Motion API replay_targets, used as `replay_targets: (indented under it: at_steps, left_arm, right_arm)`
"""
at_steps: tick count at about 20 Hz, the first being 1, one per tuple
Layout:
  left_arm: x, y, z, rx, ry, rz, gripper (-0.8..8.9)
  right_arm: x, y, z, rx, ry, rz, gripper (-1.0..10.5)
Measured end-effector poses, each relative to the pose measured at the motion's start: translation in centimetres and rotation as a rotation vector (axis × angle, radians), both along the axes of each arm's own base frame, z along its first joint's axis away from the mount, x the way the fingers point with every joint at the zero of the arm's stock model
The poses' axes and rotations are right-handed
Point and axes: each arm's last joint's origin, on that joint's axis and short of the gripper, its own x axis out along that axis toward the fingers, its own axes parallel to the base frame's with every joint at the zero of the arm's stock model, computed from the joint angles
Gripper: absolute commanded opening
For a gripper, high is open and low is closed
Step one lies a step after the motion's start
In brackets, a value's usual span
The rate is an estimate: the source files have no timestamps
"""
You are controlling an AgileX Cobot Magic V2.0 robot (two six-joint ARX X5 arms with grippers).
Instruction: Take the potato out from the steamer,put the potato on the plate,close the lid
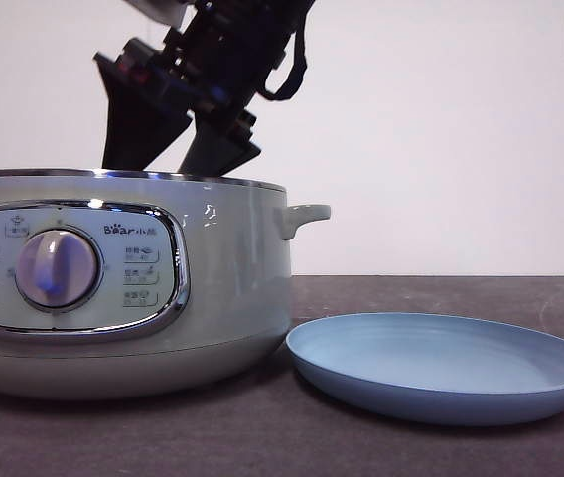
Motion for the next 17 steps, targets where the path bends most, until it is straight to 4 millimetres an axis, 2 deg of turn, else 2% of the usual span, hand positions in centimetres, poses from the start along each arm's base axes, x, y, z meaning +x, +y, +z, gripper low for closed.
replay_targets:
  at_steps: [7,10,12,13,15,17]
  left_arm:
    - [0.0,0.0,0.0,0.001,0.001,0.000,-0.08]
    - [0.0,0.0,-0.2,0.009,0.018,0.000,-0.08]
    - [0.0,0.0,-0.2,0.010,0.021,0.000,-0.08]
    - [-0.1,0.0,-0.2,0.010,0.020,0.000,-0.08]
    - [0.0,0.0,-0.2,0.010,0.021,0.001,-0.08]
    - [-0.1,0.0,-0.2,0.010,0.020,0.001,-0.08]
  right_arm:
    - [0.8,0.9,-3.0,-0.046,0.037,0.004,4.6]
    - [1.0,1.3,-3.6,-0.046,0.029,0.009,2.7]
    - [1.1,1.5,-3.5,-0.035,0.007,0.016,0.2]
    - [1.1,1.6,-3.5,-0.024,-0.005,0.018,-0.2]
    - [1.3,1.6,-3.3,-0.045,-0.041,-0.003,-0.1]
    - [1.6,1.7,-2.3,-0.059,-0.088,-0.035,-0.1]
